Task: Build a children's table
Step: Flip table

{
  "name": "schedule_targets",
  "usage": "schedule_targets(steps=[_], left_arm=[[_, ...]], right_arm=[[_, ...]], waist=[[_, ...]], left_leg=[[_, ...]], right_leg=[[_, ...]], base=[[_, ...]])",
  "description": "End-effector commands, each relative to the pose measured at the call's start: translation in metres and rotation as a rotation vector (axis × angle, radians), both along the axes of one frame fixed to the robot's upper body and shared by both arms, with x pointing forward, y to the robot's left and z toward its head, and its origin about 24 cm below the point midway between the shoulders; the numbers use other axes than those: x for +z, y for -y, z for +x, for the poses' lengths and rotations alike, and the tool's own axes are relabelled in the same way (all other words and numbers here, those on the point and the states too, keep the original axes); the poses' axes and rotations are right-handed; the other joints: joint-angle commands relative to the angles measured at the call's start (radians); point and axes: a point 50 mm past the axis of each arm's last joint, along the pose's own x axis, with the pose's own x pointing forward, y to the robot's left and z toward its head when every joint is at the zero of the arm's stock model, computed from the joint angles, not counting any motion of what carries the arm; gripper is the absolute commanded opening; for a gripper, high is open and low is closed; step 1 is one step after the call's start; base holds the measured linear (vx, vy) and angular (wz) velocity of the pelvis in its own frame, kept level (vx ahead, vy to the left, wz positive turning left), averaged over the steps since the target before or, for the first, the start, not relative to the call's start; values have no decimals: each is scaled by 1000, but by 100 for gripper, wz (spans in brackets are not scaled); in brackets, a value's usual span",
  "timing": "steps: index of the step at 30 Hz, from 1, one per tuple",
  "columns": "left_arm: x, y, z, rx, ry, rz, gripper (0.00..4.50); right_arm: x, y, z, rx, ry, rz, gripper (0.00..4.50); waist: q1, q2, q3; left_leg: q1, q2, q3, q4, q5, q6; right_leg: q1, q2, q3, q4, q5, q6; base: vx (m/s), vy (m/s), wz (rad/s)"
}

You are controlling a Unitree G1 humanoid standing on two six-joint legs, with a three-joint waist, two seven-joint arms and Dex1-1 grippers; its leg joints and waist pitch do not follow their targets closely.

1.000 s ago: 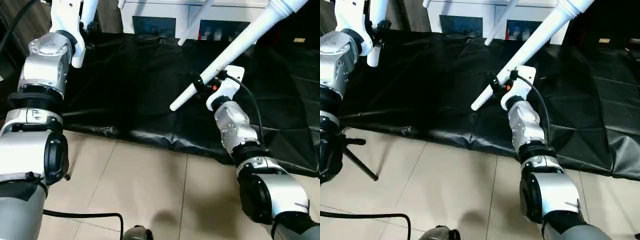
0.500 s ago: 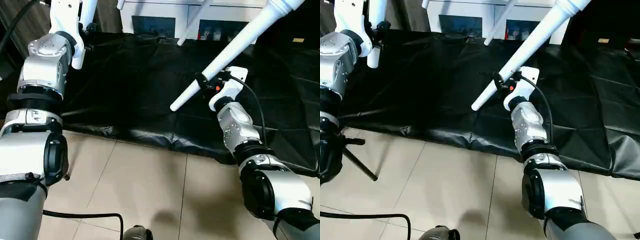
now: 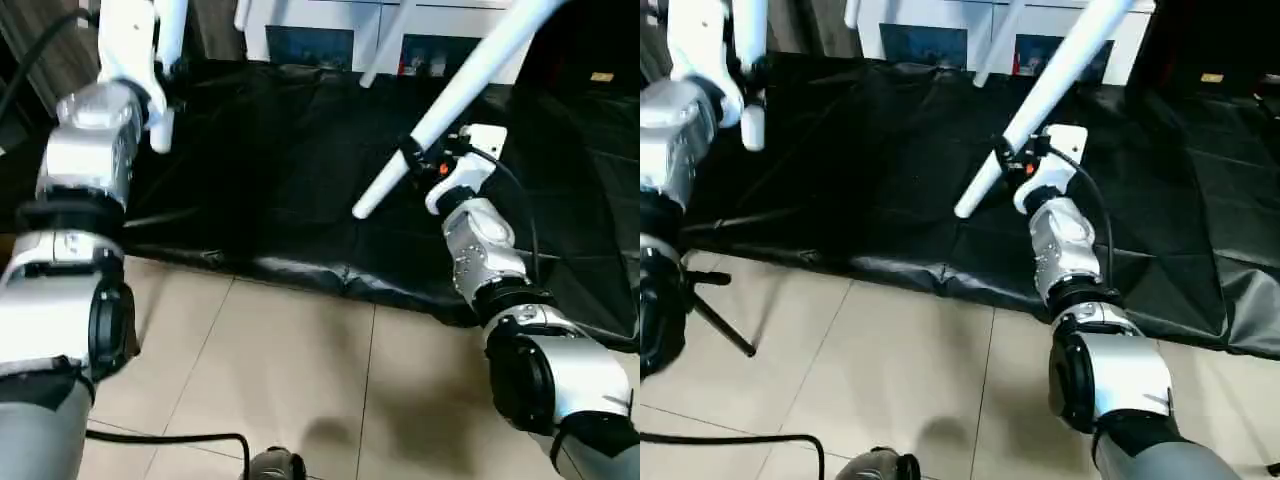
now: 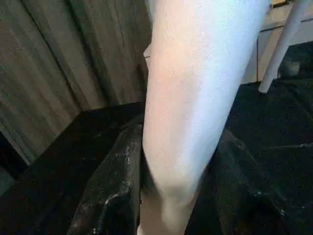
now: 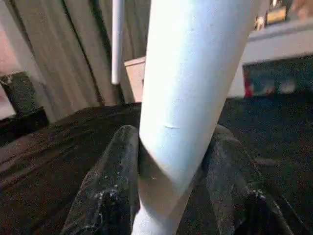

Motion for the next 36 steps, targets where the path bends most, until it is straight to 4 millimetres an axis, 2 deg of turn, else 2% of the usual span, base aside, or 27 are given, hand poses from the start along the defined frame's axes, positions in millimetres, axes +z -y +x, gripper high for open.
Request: schedule_targets(steps=[1, 2, 4, 5, 6, 10, 12, 13, 15, 17, 19, 20, 21, 22, 23, 24, 25, 26, 27, 29, 30, 31, 32, 34, 36], left_arm=[[14, 4, -3, -26, 84, -23, 168], [9, 7, -3, -36, 80, -25, 167], [-3, 15, -6, -81, 79, -20, 165], [-9, 18, -7, -99, 75, -17, 165], [-17, 21, -9, -111, 67, -11, 164], [-38, 27, -15, -117, 39, 3, 159], [-52, 29, -18, -112, 25, 18, 159], [-55, 30, -19, -110, 24, 16, 159], [-64, 31, -21, -105, 14, 26, 159], [-79, 33, -24, -96, -1, 40, 159], [-85, 34, -25, -96, -4, 52, 159], [-88, 34, -24, -97, -6, 63, 159], [-89, 34, -24, -93, -7, 72, 159], [-89, 34, -24, -92, -7, 73, 159], [-89, 33, -21, -83, -7, 86, 159], [-88, 32, -19, -80, -8, 90, 159], [-88, 32, -18, -79, -8, 90, 159], [-86, 32, -17, -82, -6, 105, 159], [-84, 33, -15, -86, -3, 113, 159], [-80, 36, -10, -93, 5, 134, 159], [-79, 37, -8, -94, 3, 130, 159], [-78, 37, -6, -92, 1, 135, 159], [-78, 39, -4, -93, -5, 141, 159], [-78, 39, -3, -93, -5, 141, 159], [-78, 43, 1, -100, -18, 157, 159]], right_arm=[[39, 4, 4, -32, 174, -49, 154], [38, 5, 3, -41, 178, -55, 154], [34, 12, -1, -75, 197, -85, 154], [31, 14, -3, -89, 202, -97, 154], [27, 17, -6, -107, 206, -106, 154], [16, 21, -13, -134, 212, -136, 151], [4, 22, -19, -158, 208, -169, 151], [0, 22, -22, -166, 206, -181, 151], [-8, 20, -27, -160, 200, -220, 150], [-24, 19, -35, -166, 174, -256, 149], [-32, 20, -39, -199, 152, -282, 149], [-37, 22, -41, -219, 136, -284, 149], [-40, 24, -43, -242, 127, -295, 149], [-40, 24, -43, -245, 126, -296, 149], [-45, 27, -45, -285, 113, -311, 149], [-47, 29, -46, -309, 105, -317, 149], [-48, 29, -47, -311, 104, -317, 149], [-49, 30, -47, -323, 100, -322, 149], [-49, 32, -47, -340, 99, -331, 149], [-48, 34, -46, -361, 91, -338, 149], [-48, 35, -45, -377, 84, -350, 149], [-48, 35, -44, -384, 79, -355, 149], [-47, 36, -42, -399, 76, -362, 149], [-46, 35, -41, -401, 76, -363, 149], [-44, 30, -38, -396, 77, -360, 149]], waist=[[-5, -21, -112], [-7, -22, -110], [-8, -24, -106], [-8, -24, -107], [-9, -29, -108], [-11, -31, -107], [-12, -34, -104], [-12, -33, -104], [-16, -39, -103], [-18, -43, -98], [-20, -43, -100], [-24, -40, -98], [-29, -38, -95], [-30, -37, -95], [-36, -35, -89], [-44, -38, -82], [-47, -39, -81], [-50, -35, -83], [-50, -37, -89], [-52, -35, -89], [-52, -38, -89], [-52, -37, -89], [-55, -31, -91], [-57, -33, -92], [-61, -23, -92]], left_leg=[[71, 87, -39, -61, -73, 110], [73, 86, -37, -64, -87, 99], [74, 92, -39, -71, -120, 70], [76, 91, -38, -70, -124, 65], [79, 88, -36, -70, -118, 60], [76, 86, -36, -72, -122, 61], [80, 88, -36, -79, -163, 37], [83, 88, -35, -82, -187, 28], [89, 87, -34, -89, -250, -9], [89, 87, -31, -96, -296, -28], [94, 88, -33, -102, -329, -49], [98, 88, -34, -107, -356, -69], [103, 89, -35, -115, -417, -97], [108, 89, -36, -118, -444, -114], [114, 85, -34, -123, -516, -149], [119, 82, -36, -129, -598, -177], [121, 81, -39, -130, -626, -188], [120, 81, -48, -134, -648, -196], [123, 84, -48, -137, -631, -198], [126, 80, -42, -139, -594, -197], [122, 79, -43, -140, -576, -192], [121, 79, -42, -141, -571, -189], [118, 78, -43, -142, -565, -188], [119, 78, -43, -143, -569, -190], [120, 77, -44, -143, -582, -197]], right_leg=[[44, -78, 32, -39, 97, -289], [40, -73, 33, -41, 79, -284], [41, -75, 34, -43, 54, -274], [38, -74, 34, -42, 58, -272], [36, -71, 33, -39, 75, -272], [38, -71, 34, -42, 85, -255], [33, -67, 34, -49, 45, -237], [31, -68, 34, -52, 31, -232], [28, -64, 34, -56, 2, -217], [26, -65, 36, -64, -35, -195], [25, -67, 36, -67, -65, -175], [19, -63, 35, -69, -84, -162], [16, -58, 32, -73, -126, -148], [13, -57, 31, -78, -143, -140], [5, -57, 33, -90, -180, -127], [1, -59, 35, -100, -245, -116], [4, -64, 36, -103, -273, -111], [15, -73, 37, -107, -300, -105], [17, -73, 38, -106, -271, -101], [12, -66, 38, -108, -209, -104], [15, -67, 39, -105, -179, -108], [17, -67, 39, -104, -173, -109], [19, -68, 37, -102, -168, -114], [20, -68, 36, -102, -169, -115], [19, -68, 35, -103, -163, -119]], base=[[0, 0, 0], [0, 0, 0], [0, 0, 0], [0, 0, 0], [0, 0, 0], [0, 0, 0], [0, 0, 0], [0, 0, 0], [0, 0, 0], [0, 0, 0], [0, 0, 0], [0, 0, 0], [0, 0, 0], [0, 0, 0], [0, 0, 0], [0, 0, 0], [0, 0, 0], [0, 0, 0], [0, 0, 0], [0, 0, 0], [0, 0, 0], [0, 0, 0], [0, 0, 0], [0, 0, 0], [0, 0, 0]])
